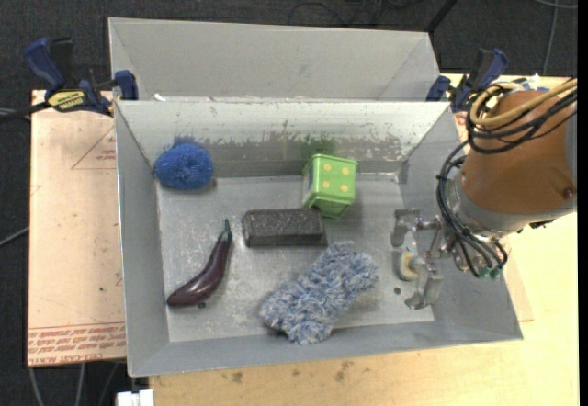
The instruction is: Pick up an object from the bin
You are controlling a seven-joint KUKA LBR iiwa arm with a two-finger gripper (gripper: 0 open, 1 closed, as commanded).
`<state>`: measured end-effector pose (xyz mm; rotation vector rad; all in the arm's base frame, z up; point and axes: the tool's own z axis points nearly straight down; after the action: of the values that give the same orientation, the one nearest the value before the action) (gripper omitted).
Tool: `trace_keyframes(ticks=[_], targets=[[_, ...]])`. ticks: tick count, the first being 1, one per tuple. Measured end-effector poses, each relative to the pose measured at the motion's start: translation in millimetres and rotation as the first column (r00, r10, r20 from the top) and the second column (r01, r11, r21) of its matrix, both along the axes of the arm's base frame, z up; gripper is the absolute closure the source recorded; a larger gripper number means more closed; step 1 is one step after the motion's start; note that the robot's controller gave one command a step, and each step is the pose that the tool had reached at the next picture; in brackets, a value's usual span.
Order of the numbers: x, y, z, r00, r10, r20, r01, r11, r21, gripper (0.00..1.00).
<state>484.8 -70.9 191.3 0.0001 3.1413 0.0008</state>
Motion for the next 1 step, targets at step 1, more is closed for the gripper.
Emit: trace_keyframes(ticks=[1], targets=[[2.3,18.9,-38.2,0.999,0.048,0.008,-0.048,0.999,-0.002,0.00]])
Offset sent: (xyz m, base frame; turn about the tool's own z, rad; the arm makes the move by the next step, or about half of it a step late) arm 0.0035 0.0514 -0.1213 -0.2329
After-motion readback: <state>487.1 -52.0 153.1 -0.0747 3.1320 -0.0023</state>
